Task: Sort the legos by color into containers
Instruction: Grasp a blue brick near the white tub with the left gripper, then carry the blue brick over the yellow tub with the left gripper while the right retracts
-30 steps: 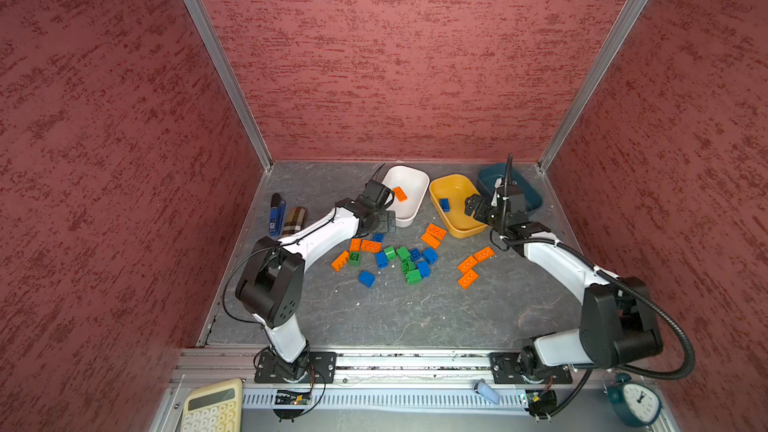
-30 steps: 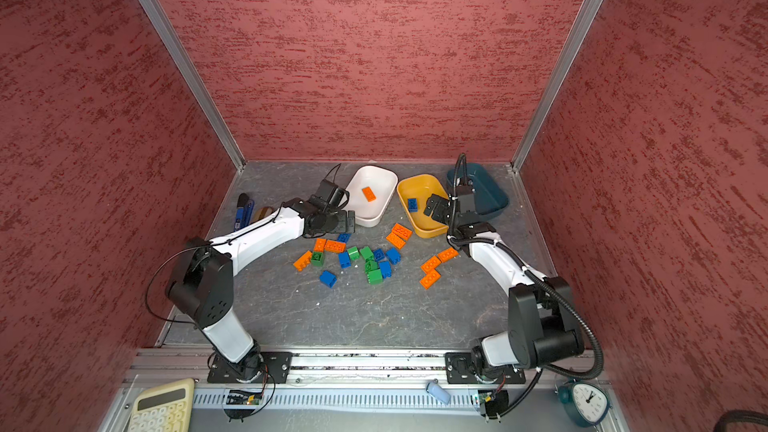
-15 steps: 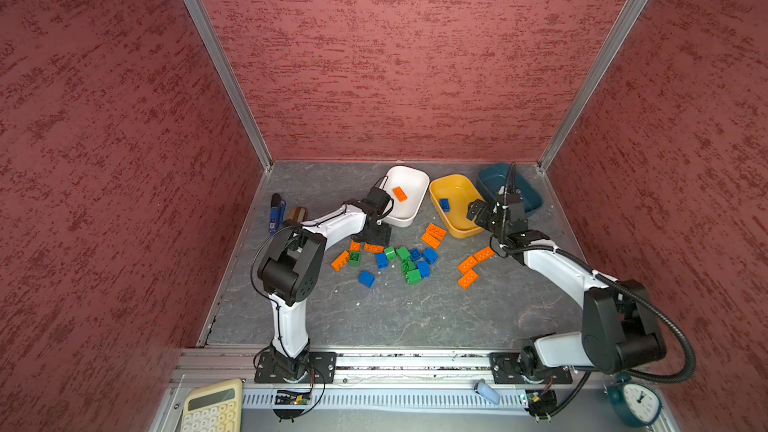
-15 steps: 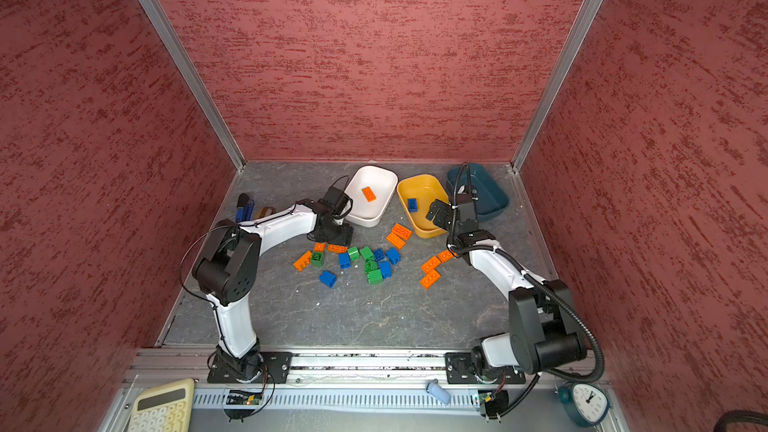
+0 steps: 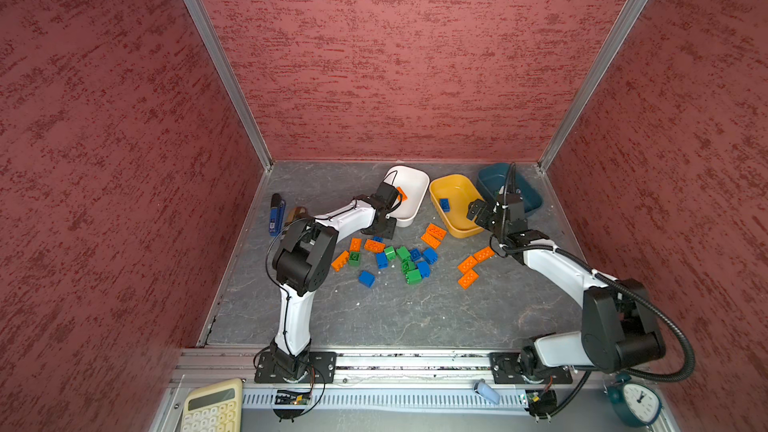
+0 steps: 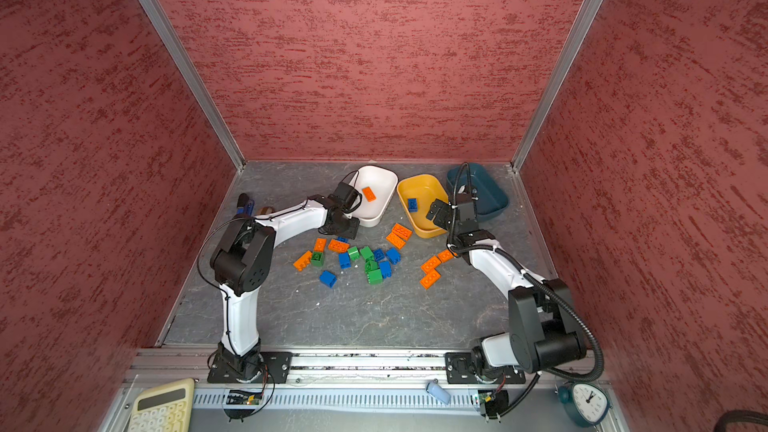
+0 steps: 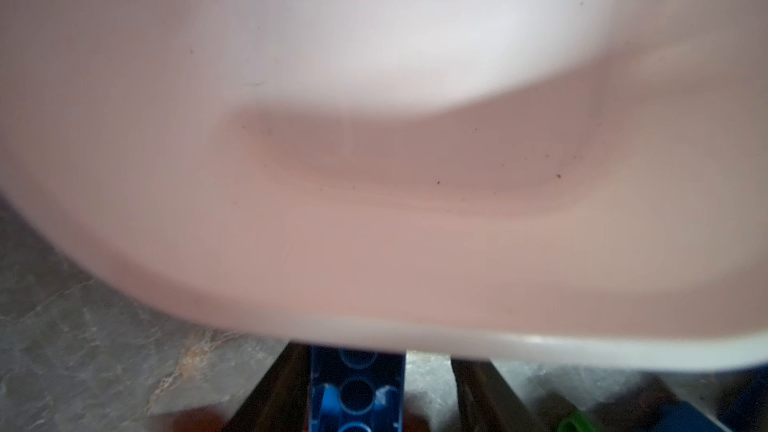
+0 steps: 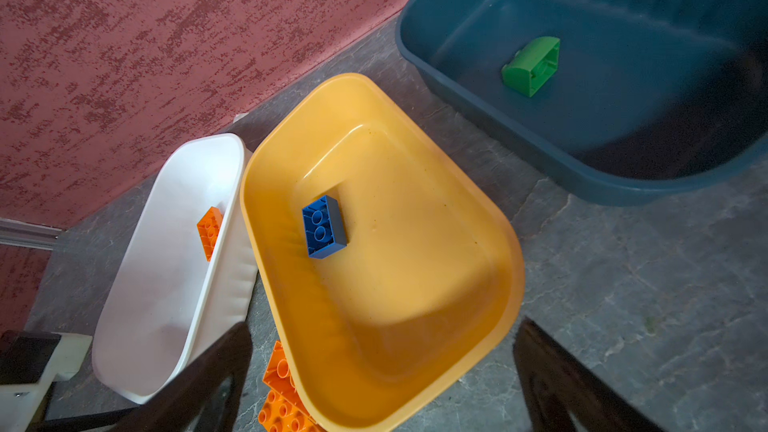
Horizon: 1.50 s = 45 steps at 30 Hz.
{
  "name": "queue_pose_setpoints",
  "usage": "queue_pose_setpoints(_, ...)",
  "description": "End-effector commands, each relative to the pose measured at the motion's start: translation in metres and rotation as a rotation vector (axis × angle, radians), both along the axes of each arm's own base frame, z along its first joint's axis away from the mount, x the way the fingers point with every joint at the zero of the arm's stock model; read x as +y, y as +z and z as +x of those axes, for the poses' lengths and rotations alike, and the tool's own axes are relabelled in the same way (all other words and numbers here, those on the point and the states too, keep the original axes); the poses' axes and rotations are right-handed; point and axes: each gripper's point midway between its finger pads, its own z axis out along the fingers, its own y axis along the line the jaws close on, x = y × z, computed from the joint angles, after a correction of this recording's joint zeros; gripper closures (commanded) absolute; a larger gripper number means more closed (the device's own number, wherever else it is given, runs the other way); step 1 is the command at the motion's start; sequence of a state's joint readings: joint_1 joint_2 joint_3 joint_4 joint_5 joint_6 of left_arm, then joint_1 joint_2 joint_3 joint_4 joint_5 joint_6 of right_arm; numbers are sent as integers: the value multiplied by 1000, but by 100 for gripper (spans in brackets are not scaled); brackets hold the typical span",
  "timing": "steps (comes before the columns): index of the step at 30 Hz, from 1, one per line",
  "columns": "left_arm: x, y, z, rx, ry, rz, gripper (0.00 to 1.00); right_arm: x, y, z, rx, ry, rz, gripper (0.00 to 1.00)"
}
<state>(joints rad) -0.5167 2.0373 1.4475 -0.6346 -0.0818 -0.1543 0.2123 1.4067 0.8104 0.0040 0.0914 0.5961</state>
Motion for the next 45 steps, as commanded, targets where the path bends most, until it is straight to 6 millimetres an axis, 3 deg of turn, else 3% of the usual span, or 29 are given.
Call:
queue_pose_setpoints(1, 2, -10, -1, 1, -7, 31, 60, 1, 22, 11, -67, -11, 17, 1)
queue_pose_setpoints(6, 2, -3, -11, -38, -8, 70, 76, -2, 30, 8, -84, -2, -20, 1)
queue_pose_setpoints(9, 1, 11, -22, -88, -16, 100, 80, 2, 40, 4, -120, 43, -43, 1)
queue_pose_setpoints(12, -10, 38, -31, -154, -30, 66, 80, 7, 50, 0, -175, 101, -71, 1)
queue_pose_setpoints(16, -28, 88, -24, -268, 7, 26, 80, 4, 69, -2, -258, 102, -98, 1)
queue_pose_setpoints(18, -49, 115, -19, -321, -8, -39, 80, -1, 78, -4, -306, 72, -92, 1)
queue_pose_setpoints(21, -97, 149, -15, -396, -75, -164, 78, -13, 80, -5, -340, 4, -107, 1)
queue_pose_setpoints(25, -165, 175, -8, -422, -175, -346, 77, -18, 76, -7, -307, -11, -137, 1)
queue_pose_setpoints(27, -189, 179, -1, -424, -196, -388, 77, -21, 74, -11, -302, -22, -141, 1)
queue_pose_setpoints(28, -201, 172, 4, -413, -206, -391, 77, -26, 74, -14, -303, -45, -146, 1)
queue_pose_setpoints(34, -238, 153, 36, -387, -164, -453, 76, -44, 71, -32, -274, -107, -170, 1)
queue_pose_setpoints(40, -252, 129, 68, -391, -101, -472, 74, -34, 59, -41, -195, -13, -198, 1)
queue_pose_setpoints(45, -261, 124, 89, -408, -64, -536, 71, -30, 51, -45, -159, 11, -180, 1)
